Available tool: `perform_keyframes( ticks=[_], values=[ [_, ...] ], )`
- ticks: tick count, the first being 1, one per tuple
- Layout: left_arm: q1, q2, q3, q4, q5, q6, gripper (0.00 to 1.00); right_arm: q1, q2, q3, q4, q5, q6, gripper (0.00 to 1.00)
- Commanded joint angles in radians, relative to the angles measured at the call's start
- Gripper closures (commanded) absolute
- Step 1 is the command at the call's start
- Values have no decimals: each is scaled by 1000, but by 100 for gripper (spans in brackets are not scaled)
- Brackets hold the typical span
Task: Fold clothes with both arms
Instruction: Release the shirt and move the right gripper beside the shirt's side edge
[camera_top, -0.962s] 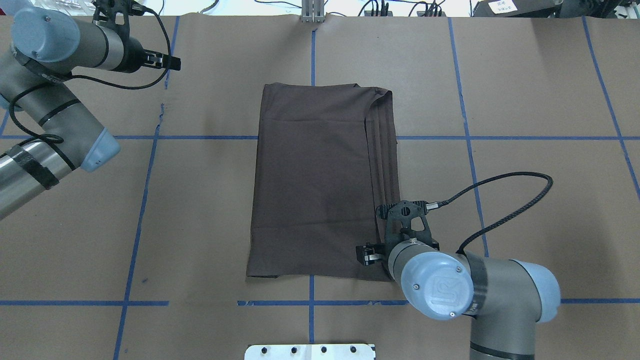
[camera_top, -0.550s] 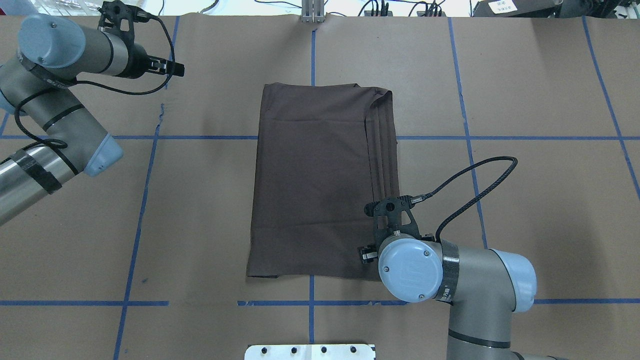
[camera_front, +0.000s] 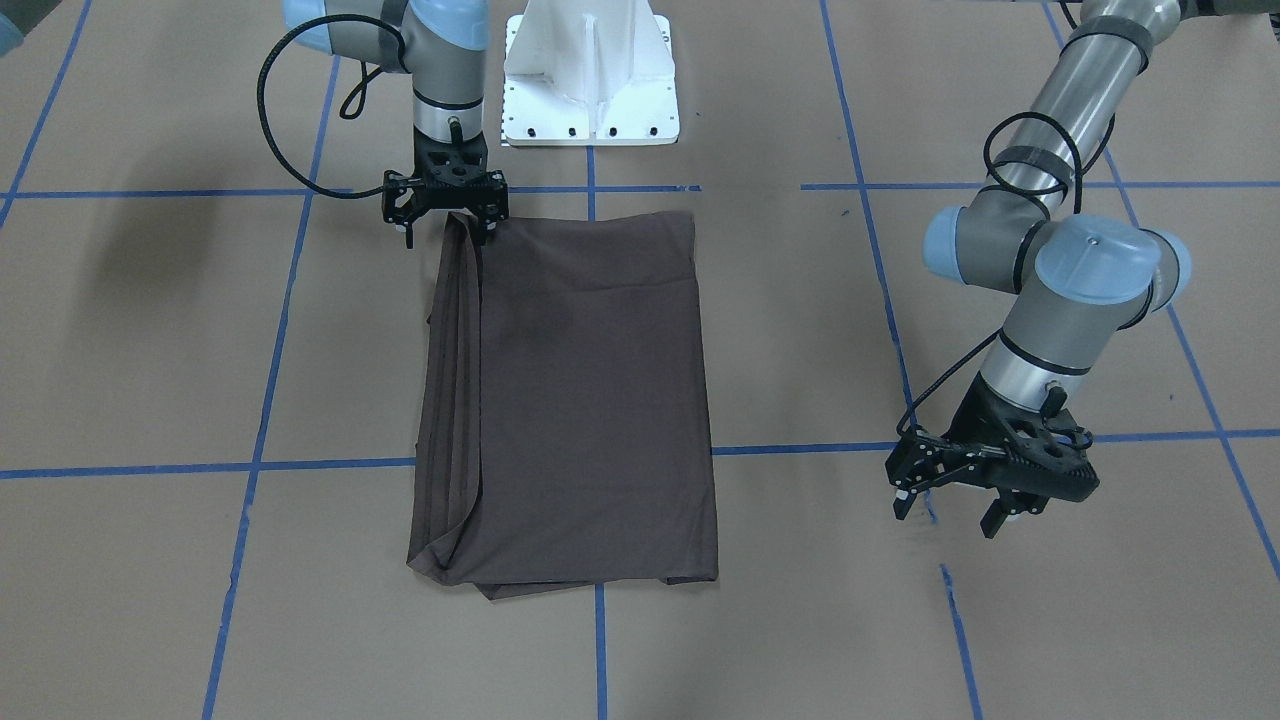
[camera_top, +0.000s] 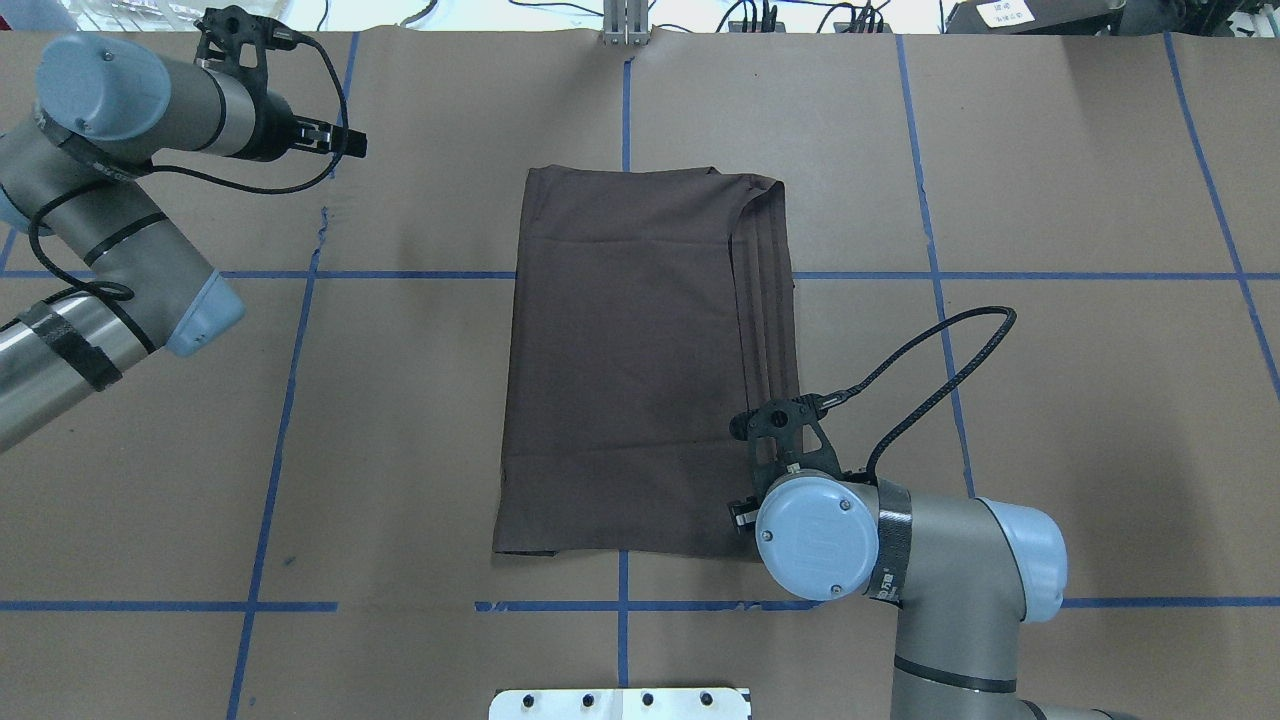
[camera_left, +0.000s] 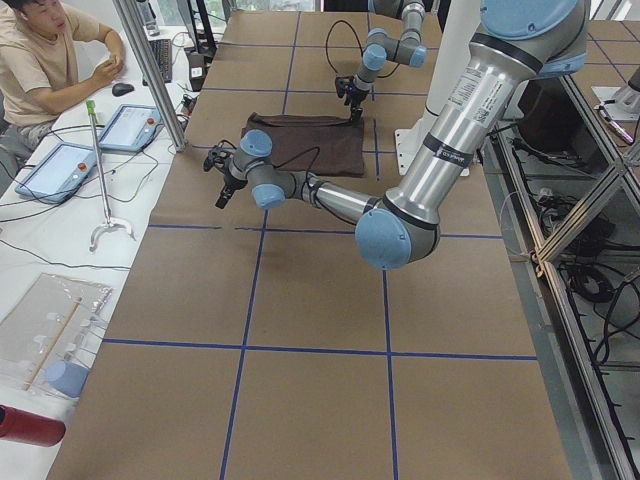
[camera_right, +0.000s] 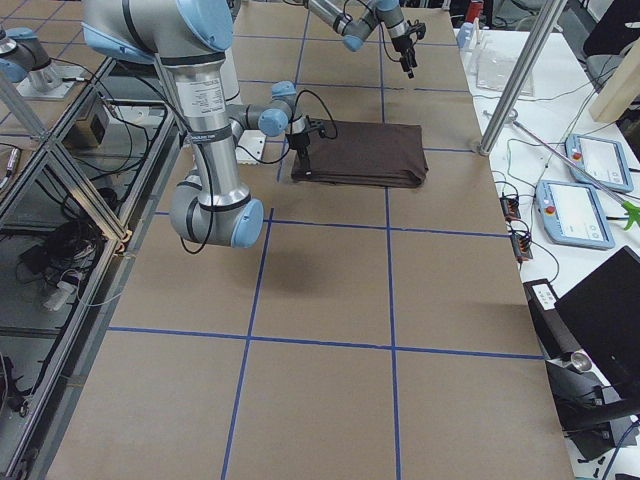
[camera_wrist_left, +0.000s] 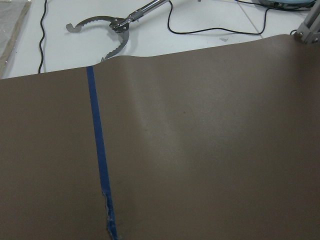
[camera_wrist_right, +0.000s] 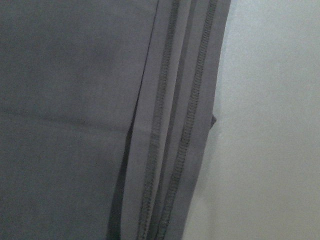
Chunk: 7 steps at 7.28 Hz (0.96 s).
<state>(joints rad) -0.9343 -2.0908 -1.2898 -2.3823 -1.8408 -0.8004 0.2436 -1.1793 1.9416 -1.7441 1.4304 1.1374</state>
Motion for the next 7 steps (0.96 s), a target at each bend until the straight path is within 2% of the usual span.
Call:
perform_keyframes(
  ticks=[1,4,7],
  values=[
    [-1,3,0,0,0,1,0,16,-5,-1,-20,-1,-50,0],
    [0,1,0,0,0,3,0,31,-86,7,-18,2,-57,0],
    [0,1,-3,0,-2,3,0,133,-129,17,-11,59,-157,0]
  ],
)
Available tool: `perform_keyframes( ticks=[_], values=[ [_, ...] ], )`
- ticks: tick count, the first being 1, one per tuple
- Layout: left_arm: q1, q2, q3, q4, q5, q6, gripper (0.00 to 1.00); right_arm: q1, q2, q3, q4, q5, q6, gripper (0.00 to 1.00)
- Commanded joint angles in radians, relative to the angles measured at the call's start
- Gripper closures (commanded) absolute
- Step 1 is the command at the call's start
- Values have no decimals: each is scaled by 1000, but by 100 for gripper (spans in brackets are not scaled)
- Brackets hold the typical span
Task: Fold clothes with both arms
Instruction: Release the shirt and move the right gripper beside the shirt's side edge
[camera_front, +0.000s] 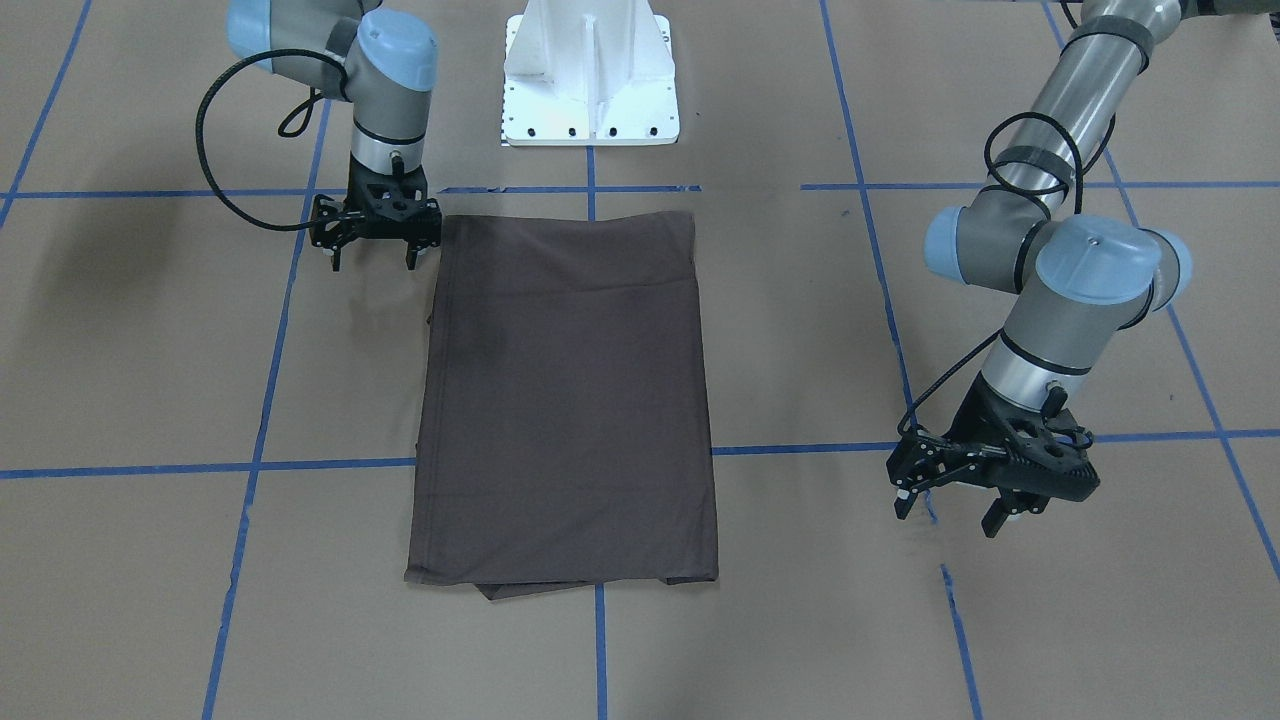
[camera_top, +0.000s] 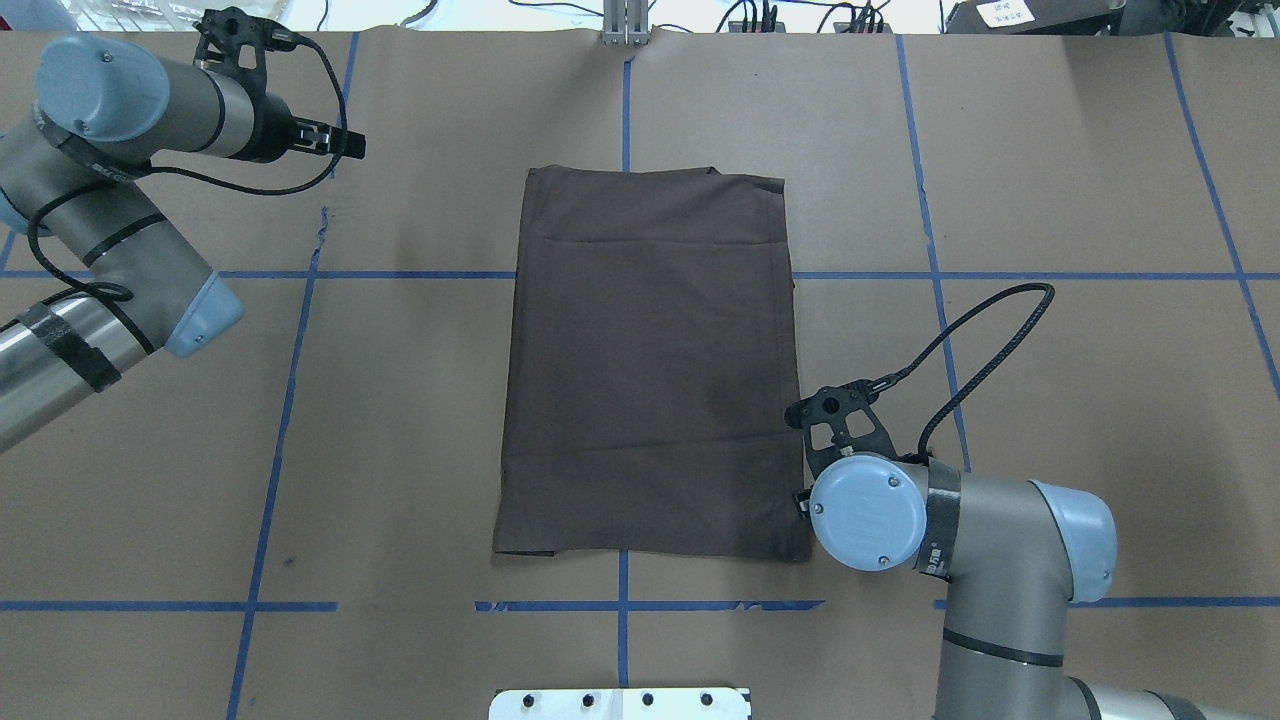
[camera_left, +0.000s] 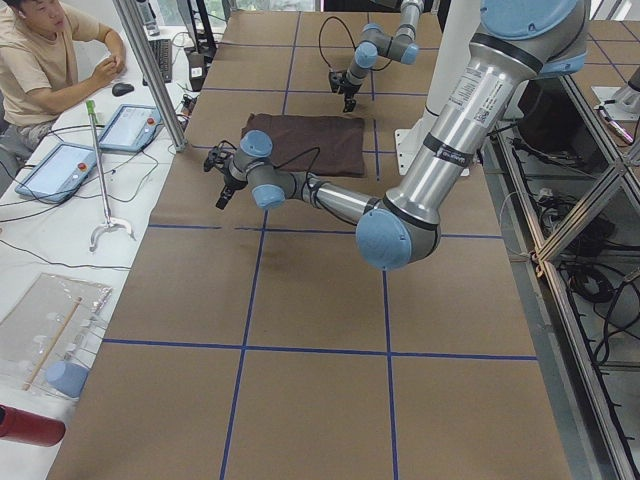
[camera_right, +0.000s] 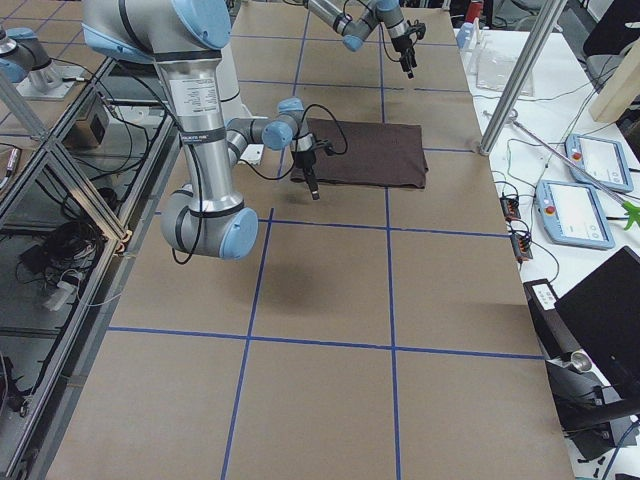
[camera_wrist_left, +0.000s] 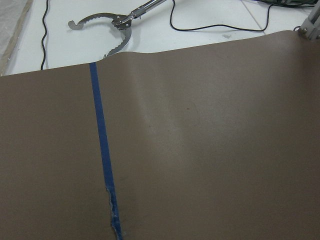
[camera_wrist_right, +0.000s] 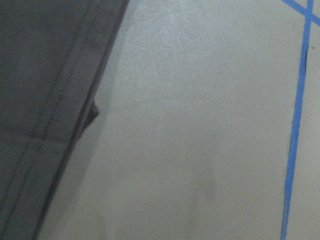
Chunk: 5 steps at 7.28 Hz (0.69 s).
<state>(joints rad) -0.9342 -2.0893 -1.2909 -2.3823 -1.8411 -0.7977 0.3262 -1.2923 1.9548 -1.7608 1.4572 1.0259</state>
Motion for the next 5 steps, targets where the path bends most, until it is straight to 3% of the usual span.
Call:
perform_keyframes(
  ticks=[1,3,5],
  values=[
    [2,0,-30,2,-1,-8,0,80,-12,27,27,52,-41,0],
    [49,79,-202,40,-58,-166,0,93,-45,38,331,126,111,0],
    [193,254,-487,49,-50,-327,0,91,-145,93,531,143,350,0]
  ],
)
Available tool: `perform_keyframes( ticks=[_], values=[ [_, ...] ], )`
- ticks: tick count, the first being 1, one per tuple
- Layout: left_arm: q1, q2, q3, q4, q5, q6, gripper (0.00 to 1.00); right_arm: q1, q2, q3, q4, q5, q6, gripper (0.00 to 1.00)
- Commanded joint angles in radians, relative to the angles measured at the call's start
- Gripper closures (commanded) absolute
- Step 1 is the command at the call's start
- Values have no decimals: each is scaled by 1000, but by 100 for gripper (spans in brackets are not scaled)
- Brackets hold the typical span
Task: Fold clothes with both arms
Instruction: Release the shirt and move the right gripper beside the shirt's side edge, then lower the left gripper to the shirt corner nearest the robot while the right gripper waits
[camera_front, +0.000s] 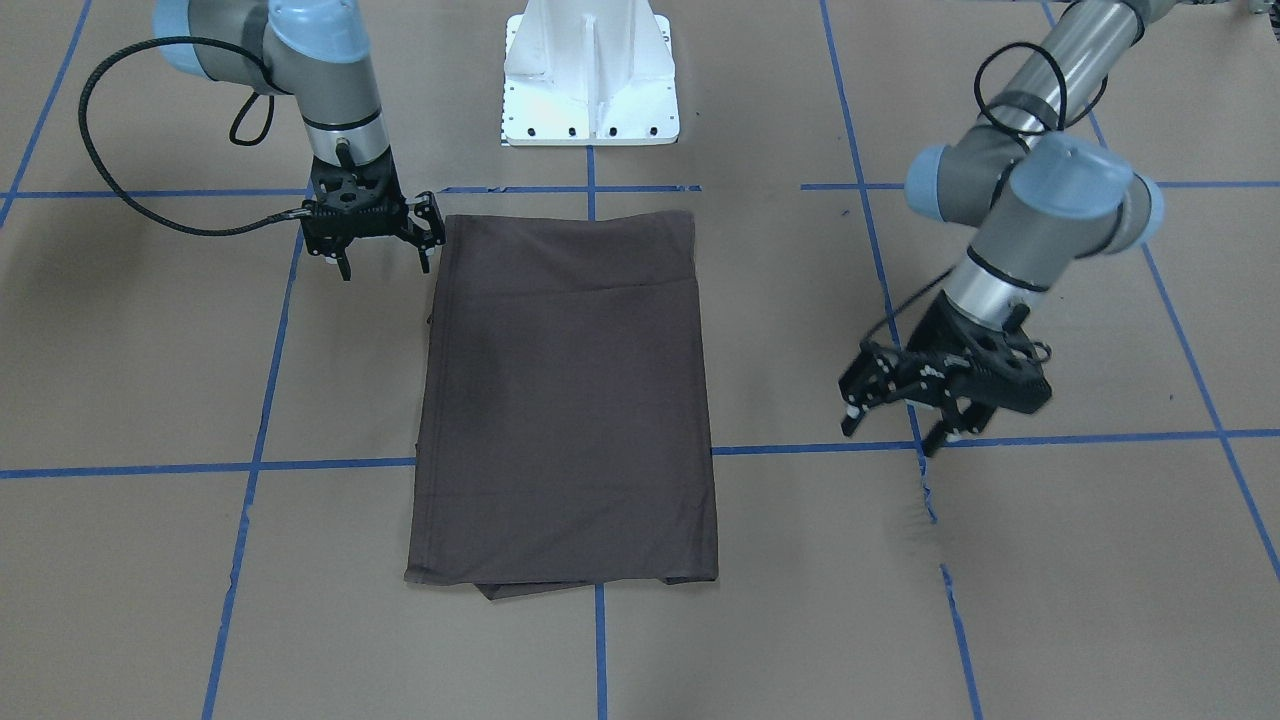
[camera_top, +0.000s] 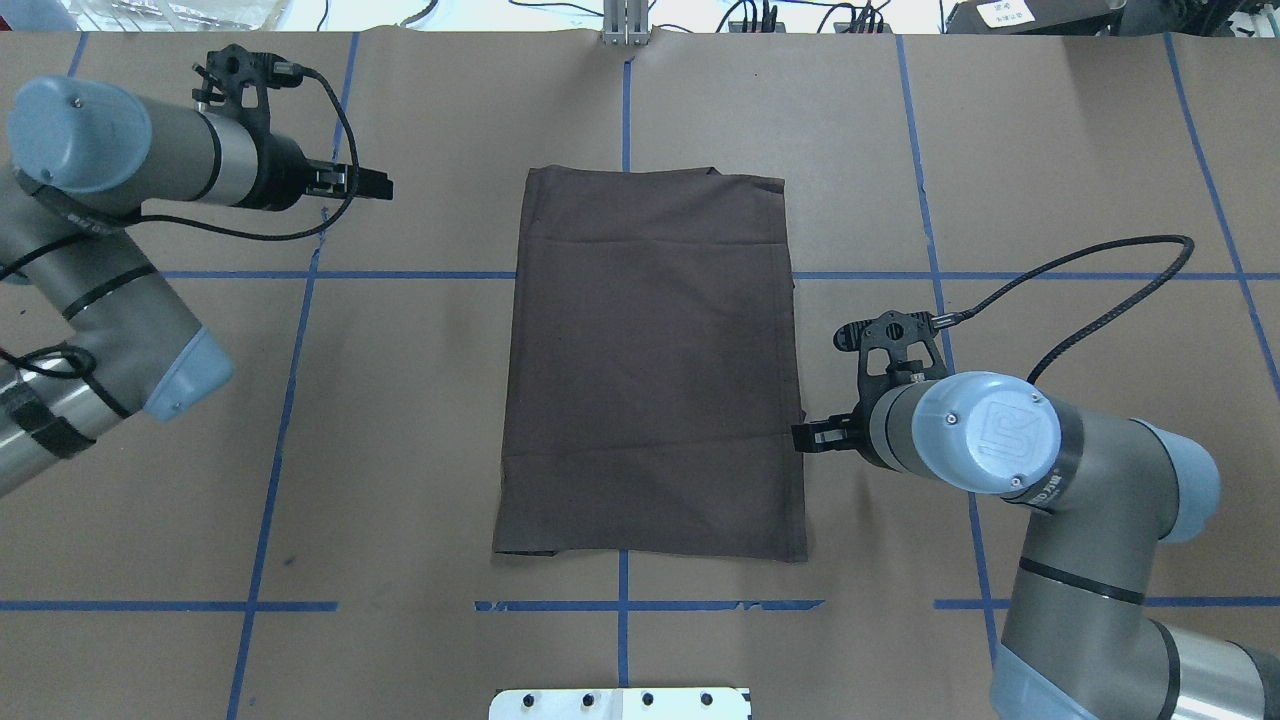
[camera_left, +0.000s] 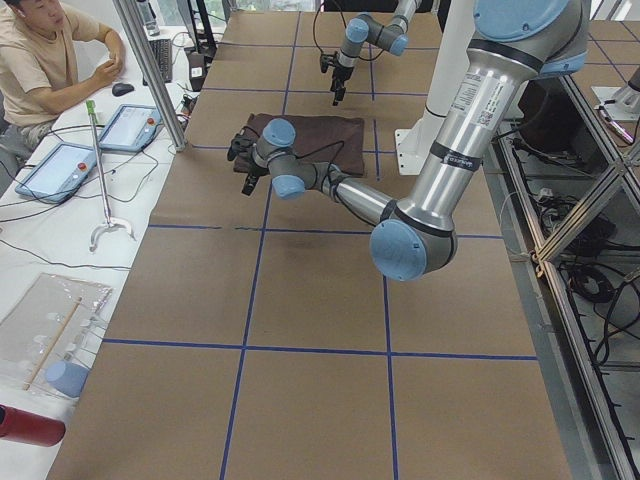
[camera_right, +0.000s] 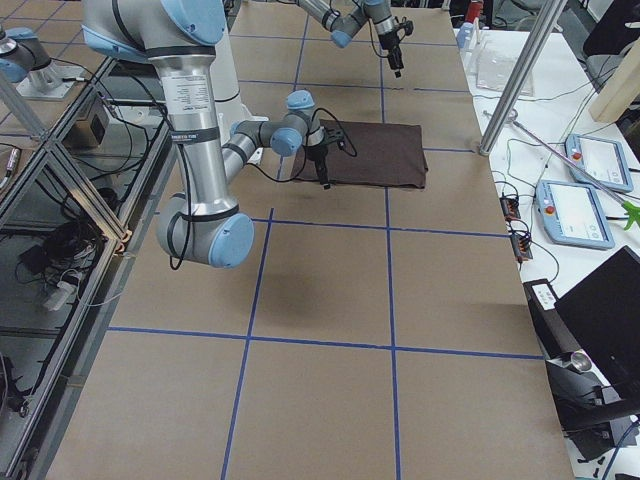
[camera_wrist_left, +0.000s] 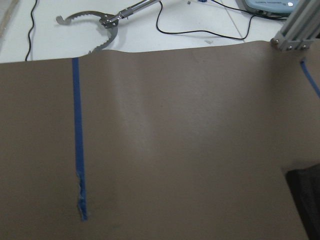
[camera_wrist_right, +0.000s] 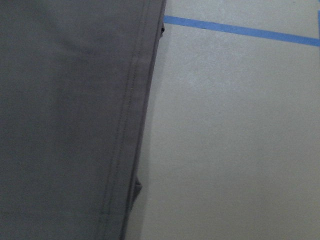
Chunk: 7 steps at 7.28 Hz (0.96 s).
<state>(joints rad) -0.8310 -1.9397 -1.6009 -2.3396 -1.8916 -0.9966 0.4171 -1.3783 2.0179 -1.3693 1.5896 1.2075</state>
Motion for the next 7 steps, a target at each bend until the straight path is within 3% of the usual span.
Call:
perform_keyframes(
  ticks=[1,3,4,5,7],
  values=[
    [189,166,-285,5,50,-287,0,-15,-74,39,206,1,282,0],
    [394,203,-373,0,237,-555,0,-76,-76,71,240,-69,459,0],
    [491,205,-370,-1,352,-671,10,-102,-82,80,275,-107,501,0],
    [554,202,-358,-3,417,-751,23,-106,-87,84,312,-115,524,0],
    [588,191,-308,-10,446,-830,34,-106,-88,87,315,-123,524,0]
  ],
)
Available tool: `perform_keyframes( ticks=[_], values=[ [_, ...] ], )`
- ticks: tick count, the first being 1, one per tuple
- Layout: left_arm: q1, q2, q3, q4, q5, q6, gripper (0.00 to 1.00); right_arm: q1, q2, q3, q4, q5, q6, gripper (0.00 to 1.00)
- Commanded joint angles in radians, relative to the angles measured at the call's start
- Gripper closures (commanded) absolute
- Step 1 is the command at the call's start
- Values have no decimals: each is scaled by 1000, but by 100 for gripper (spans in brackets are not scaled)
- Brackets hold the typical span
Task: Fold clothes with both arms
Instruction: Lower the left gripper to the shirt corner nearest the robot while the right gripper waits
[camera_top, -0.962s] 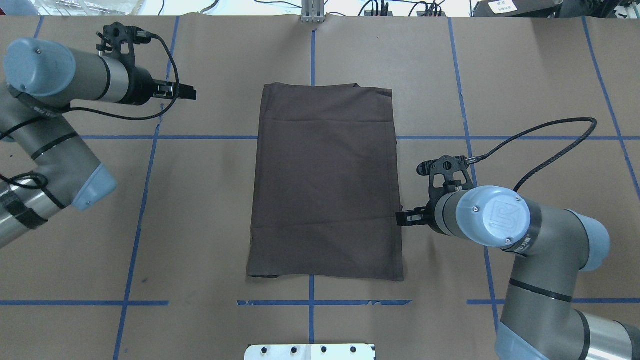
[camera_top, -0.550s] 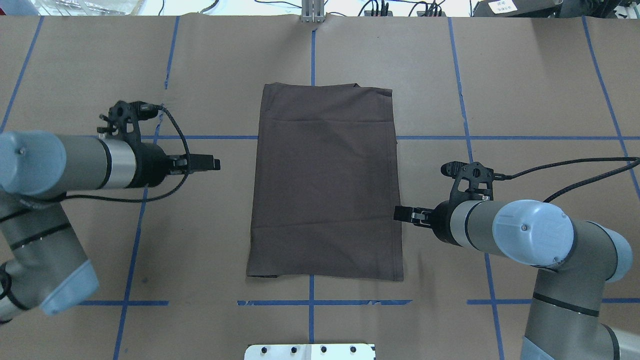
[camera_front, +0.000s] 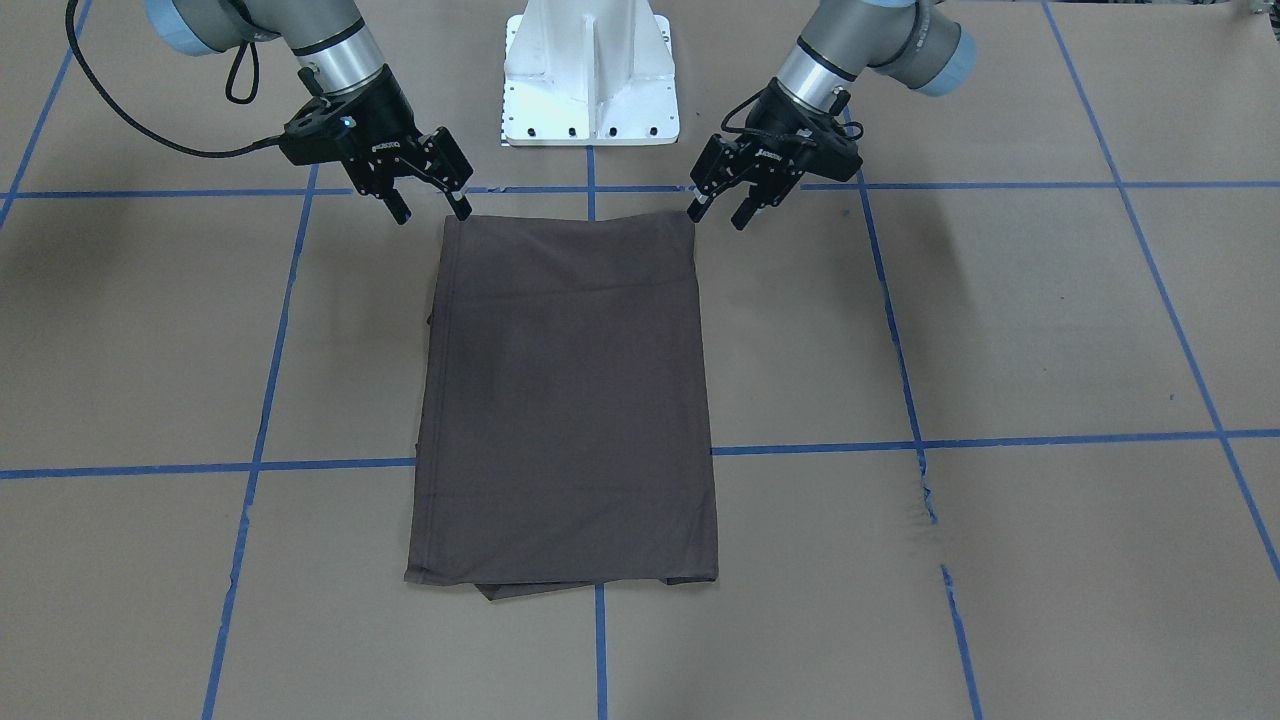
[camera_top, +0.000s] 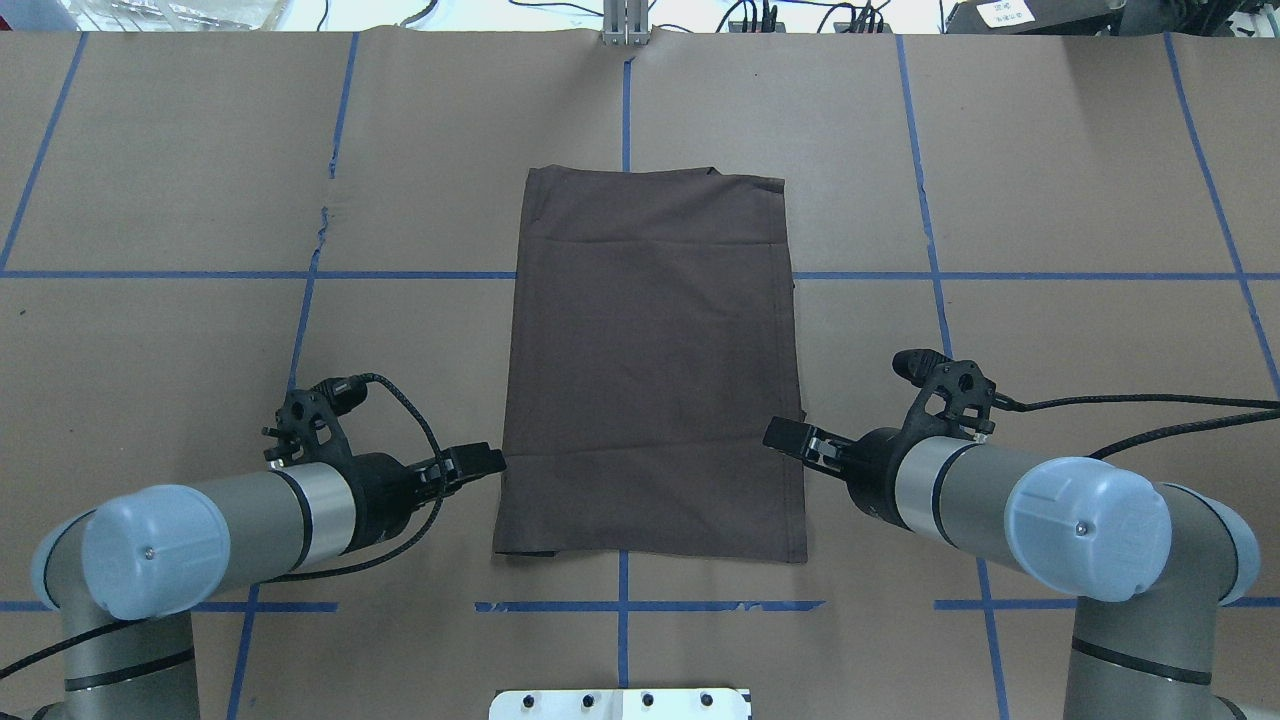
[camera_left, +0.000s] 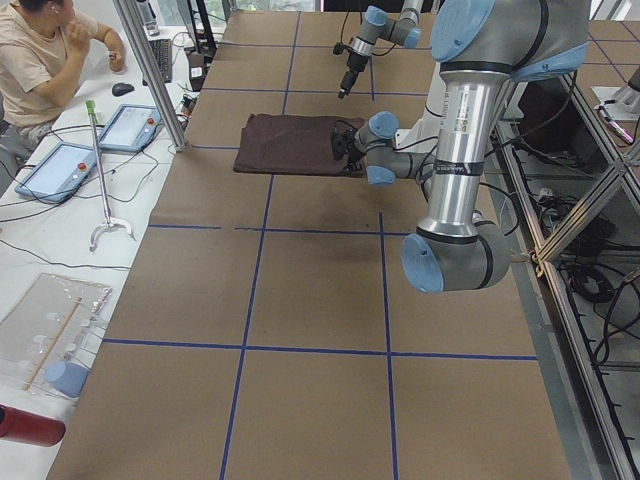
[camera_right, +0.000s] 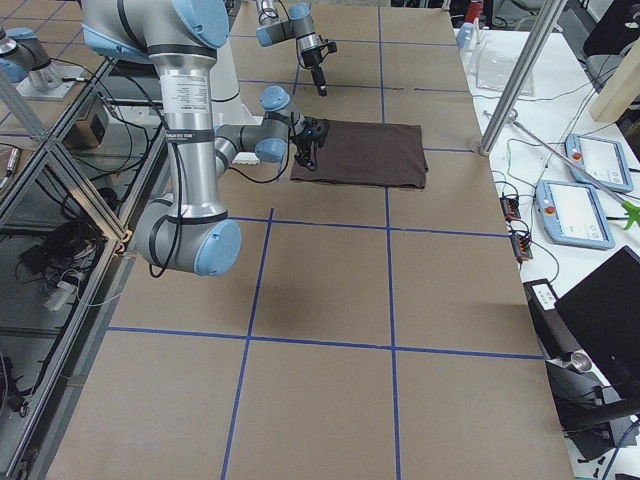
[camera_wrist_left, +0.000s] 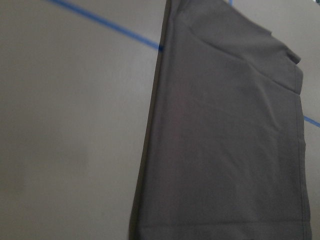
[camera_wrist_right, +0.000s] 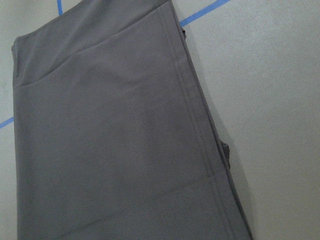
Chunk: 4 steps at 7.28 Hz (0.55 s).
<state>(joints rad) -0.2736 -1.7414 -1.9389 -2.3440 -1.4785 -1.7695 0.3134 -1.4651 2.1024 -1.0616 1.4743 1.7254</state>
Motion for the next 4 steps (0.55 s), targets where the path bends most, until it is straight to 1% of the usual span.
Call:
perform_keyframes(
  ticks=[1,4],
  values=[
    [51,-18,38,-6,35,-61,34,-2,-1,2,8,-8,6,0],
    [83,-65,101,-6,33,-59,33,-2,-1,2,8,-8,5,0]
  ],
)
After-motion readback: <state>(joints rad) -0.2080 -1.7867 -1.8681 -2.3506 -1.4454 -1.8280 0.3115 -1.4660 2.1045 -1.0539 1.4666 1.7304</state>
